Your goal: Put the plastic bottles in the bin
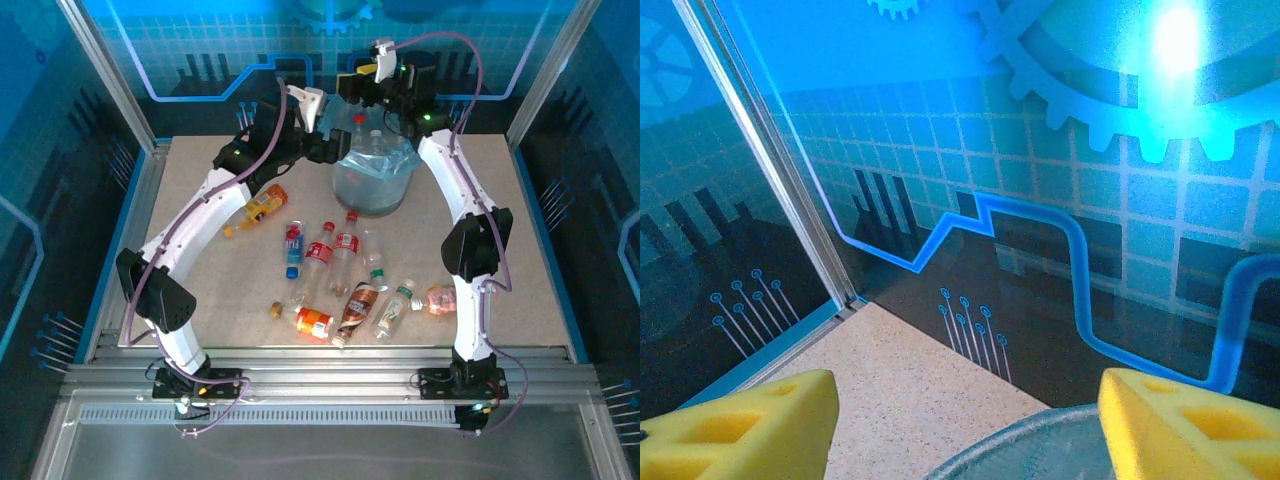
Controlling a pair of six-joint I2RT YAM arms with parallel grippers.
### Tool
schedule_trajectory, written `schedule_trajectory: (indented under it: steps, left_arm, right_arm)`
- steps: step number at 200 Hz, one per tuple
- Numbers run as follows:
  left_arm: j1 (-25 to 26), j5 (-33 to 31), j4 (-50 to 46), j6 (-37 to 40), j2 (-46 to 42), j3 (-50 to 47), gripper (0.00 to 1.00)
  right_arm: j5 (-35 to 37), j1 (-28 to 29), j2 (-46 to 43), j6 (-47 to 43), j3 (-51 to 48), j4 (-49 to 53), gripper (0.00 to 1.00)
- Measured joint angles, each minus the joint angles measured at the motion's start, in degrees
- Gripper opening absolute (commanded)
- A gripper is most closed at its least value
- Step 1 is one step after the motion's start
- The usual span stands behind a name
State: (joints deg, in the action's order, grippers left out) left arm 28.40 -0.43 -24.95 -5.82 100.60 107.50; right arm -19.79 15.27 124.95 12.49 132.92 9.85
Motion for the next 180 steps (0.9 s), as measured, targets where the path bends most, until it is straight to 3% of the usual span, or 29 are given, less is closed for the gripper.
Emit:
schedule_trajectory:
  steps: [48, 180]
  left_arm:
    - [0.0, -0.5, -0.1, 0.0, -0.1, -2.0, 0.95]
    - [0.0, -1.3, -0.4, -0.1, -0.1, -2.6, 0.95]
  right_arm:
    - [5.1, 0.0, 6.4, -1.0, 17.9, 17.5, 0.6]
    - [5.9, 1.2, 17.3, -3.6, 15.7, 26.8, 0.6]
